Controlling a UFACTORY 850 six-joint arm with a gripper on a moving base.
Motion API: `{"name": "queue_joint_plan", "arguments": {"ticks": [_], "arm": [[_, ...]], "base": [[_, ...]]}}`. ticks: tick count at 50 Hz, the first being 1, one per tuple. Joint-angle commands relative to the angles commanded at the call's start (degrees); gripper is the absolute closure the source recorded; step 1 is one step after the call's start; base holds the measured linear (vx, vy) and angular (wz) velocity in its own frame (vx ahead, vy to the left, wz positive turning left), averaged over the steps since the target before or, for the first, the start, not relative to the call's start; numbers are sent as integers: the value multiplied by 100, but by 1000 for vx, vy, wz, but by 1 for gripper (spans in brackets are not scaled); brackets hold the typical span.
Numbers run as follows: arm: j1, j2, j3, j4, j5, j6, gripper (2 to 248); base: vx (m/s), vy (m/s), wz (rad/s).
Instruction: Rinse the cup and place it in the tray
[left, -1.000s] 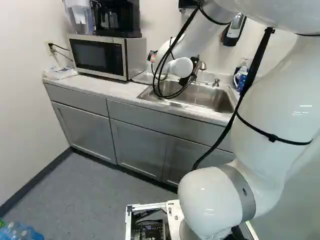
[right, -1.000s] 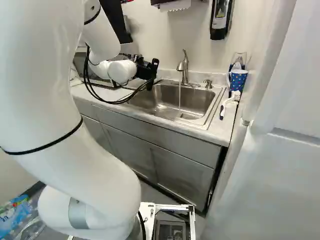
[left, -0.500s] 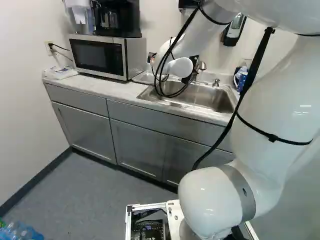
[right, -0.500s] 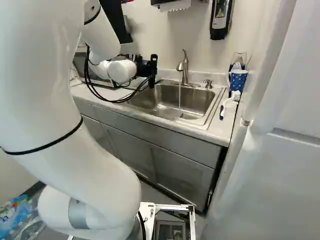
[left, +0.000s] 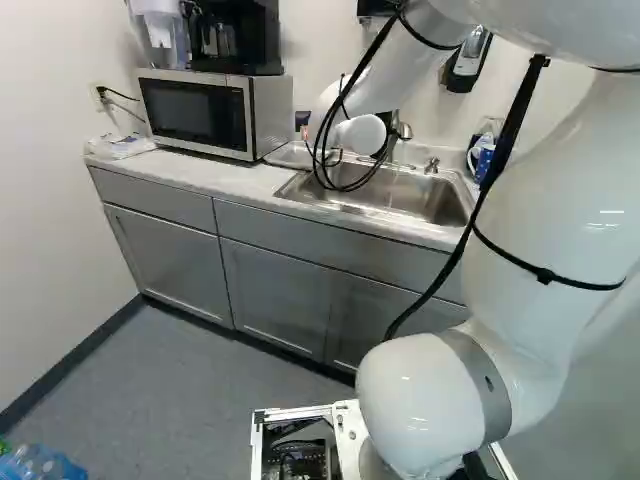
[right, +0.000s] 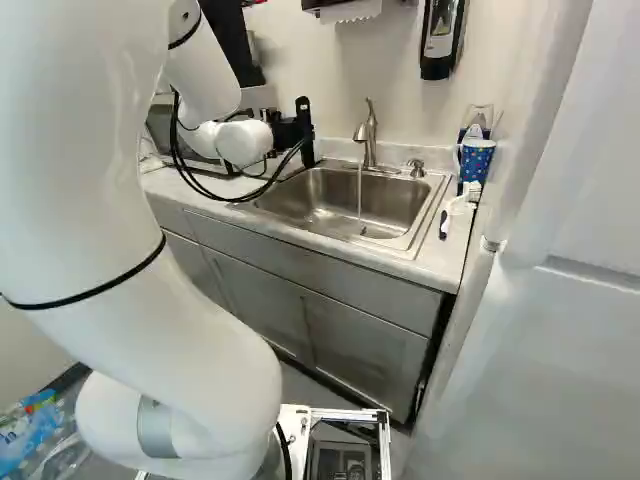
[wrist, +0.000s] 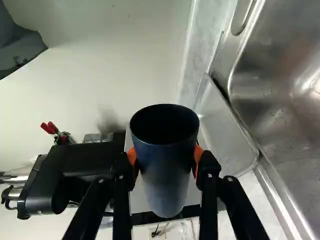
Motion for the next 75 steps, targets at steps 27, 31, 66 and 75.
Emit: {"name": "queue_joint_plan", "arguments": {"ticks": [27, 31, 66, 75], "arm": [[0, 0, 0, 0, 0, -1547, 126], [0, 0, 0, 0, 0, -1788, 126], [0, 0, 0, 0, 0, -3897, 126], [0, 0, 0, 0, 0, -4440, 126]], "base": [[0, 0, 0], [0, 0, 0], [0, 0, 0], [0, 0, 0]]}}
